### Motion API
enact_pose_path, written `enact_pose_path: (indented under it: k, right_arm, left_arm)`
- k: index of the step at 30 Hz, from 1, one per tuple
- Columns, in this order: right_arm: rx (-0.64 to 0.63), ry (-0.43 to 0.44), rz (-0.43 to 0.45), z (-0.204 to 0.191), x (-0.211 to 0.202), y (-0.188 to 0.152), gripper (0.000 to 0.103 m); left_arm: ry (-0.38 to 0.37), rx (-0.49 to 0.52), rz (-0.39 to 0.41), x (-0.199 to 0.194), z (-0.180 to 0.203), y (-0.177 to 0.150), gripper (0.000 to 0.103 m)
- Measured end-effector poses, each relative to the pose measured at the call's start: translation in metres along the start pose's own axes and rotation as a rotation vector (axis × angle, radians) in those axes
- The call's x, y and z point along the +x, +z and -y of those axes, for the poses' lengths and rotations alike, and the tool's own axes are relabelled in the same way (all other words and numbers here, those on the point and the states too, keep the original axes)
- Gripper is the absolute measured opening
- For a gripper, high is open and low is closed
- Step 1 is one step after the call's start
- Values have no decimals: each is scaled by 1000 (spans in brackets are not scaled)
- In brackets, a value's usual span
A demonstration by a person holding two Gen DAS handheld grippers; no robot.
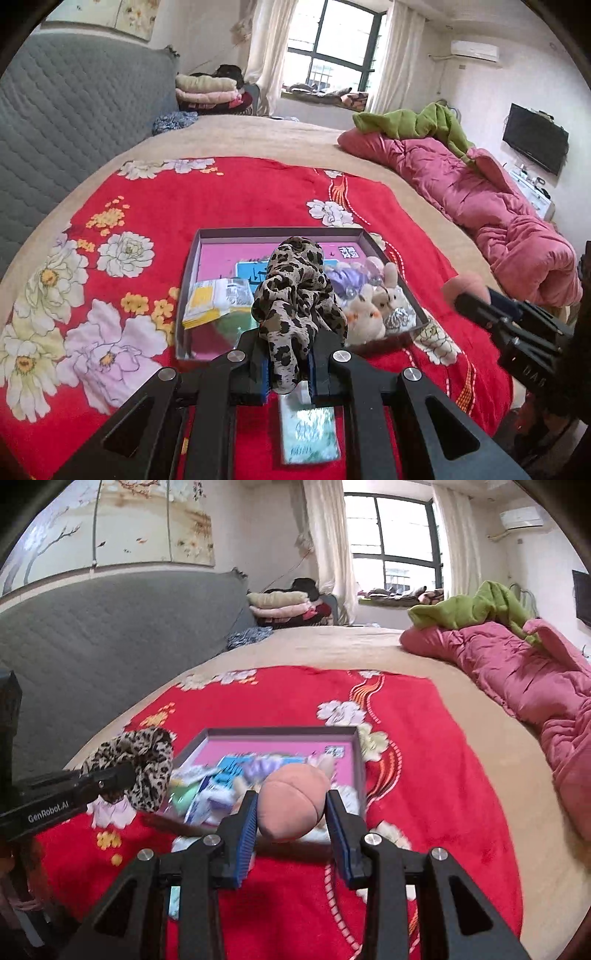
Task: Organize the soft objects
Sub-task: 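Lower the scrunchie into the box with the left gripper while the right gripper places the pink ball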
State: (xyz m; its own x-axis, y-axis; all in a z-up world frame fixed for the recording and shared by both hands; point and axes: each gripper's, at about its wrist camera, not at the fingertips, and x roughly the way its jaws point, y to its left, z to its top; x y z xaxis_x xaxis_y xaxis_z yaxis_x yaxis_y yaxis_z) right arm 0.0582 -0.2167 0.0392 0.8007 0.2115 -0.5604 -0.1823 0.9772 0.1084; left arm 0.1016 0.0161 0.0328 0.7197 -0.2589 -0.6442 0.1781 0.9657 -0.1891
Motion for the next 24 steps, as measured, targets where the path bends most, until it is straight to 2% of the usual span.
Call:
enact_pose_path:
  k: [8, 15, 24]
  right_arm:
    - [17, -49, 25, 23, 10, 16, 37]
    - [3, -77, -33, 30, 40, 8, 37]
    - [4, -89, -100, 39, 69, -10, 37]
  left_arm:
    - [8, -12, -16, 32, 0, 9, 14]
    - [29, -4, -73, 68, -1, 2, 14]
    - [37, 5, -131, 93, -3, -10, 14]
